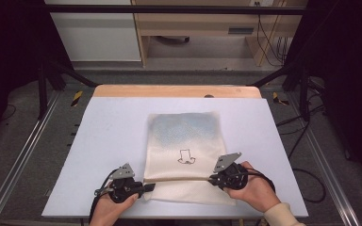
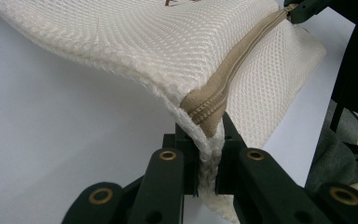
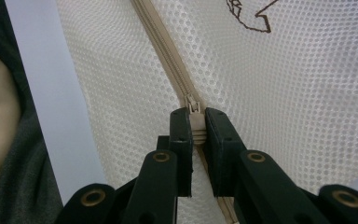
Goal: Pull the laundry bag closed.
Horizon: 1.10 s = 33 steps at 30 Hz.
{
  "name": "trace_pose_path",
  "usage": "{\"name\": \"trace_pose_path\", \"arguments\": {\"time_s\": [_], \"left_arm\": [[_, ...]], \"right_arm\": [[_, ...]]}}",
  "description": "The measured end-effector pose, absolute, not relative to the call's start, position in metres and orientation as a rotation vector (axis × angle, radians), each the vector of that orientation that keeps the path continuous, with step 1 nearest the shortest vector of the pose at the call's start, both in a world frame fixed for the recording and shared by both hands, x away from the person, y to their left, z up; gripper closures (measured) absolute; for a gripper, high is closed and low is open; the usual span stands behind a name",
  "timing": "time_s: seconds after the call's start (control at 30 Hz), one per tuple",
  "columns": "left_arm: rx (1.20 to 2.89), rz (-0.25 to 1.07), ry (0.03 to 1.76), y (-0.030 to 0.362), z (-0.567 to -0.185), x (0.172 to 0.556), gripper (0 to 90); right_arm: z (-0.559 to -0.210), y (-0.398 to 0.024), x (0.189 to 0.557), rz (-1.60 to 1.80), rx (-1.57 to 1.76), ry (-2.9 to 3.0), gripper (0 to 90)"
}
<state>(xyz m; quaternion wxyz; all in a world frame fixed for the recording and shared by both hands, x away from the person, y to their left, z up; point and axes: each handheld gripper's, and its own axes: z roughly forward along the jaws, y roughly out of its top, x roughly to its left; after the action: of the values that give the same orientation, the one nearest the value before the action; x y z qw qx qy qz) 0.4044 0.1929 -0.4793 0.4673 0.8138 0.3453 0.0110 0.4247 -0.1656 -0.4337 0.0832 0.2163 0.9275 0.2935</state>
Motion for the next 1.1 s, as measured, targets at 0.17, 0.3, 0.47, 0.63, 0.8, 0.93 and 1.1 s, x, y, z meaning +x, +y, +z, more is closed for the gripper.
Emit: {"name": "trace_pose_path", "arguments": {"time_s": [0.17, 0.3, 0.47, 0.63, 0.8, 0.93, 1.1], "left_arm": [[1.998, 0.028, 0.846, 0.194, -0.479, 0.404, 83.4], [1.999, 0.026, 0.846, 0.193, -0.479, 0.404, 83.4], [1.998, 0.028, 0.845, 0.194, -0.479, 0.404, 83.4], [1.997, 0.028, 0.846, 0.194, -0.479, 0.404, 83.4], [1.995, 0.028, 0.847, 0.195, -0.478, 0.405, 83.4], [1.995, 0.027, 0.847, 0.195, -0.478, 0.405, 83.4], [1.994, 0.027, 0.848, 0.195, -0.478, 0.405, 83.4]], "right_arm": [[-0.434, -0.169, 0.424, 0.877, 0.656, 2.764, 82.2], [-0.434, -0.173, 0.423, 0.881, 0.665, 2.761, 82.2], [-0.436, -0.175, 0.423, 0.887, 0.68, 2.757, 82.2], [-0.436, -0.178, 0.422, 0.896, 0.688, 2.75, 82.2], [-0.436, -0.182, 0.422, 0.893, 0.695, 2.749, 82.2], [-0.436, -0.186, 0.421, 0.883, 0.713, 2.744, 82.2], [-0.437, -0.19, 0.421, 0.888, 0.714, 2.742, 82.2]]}}
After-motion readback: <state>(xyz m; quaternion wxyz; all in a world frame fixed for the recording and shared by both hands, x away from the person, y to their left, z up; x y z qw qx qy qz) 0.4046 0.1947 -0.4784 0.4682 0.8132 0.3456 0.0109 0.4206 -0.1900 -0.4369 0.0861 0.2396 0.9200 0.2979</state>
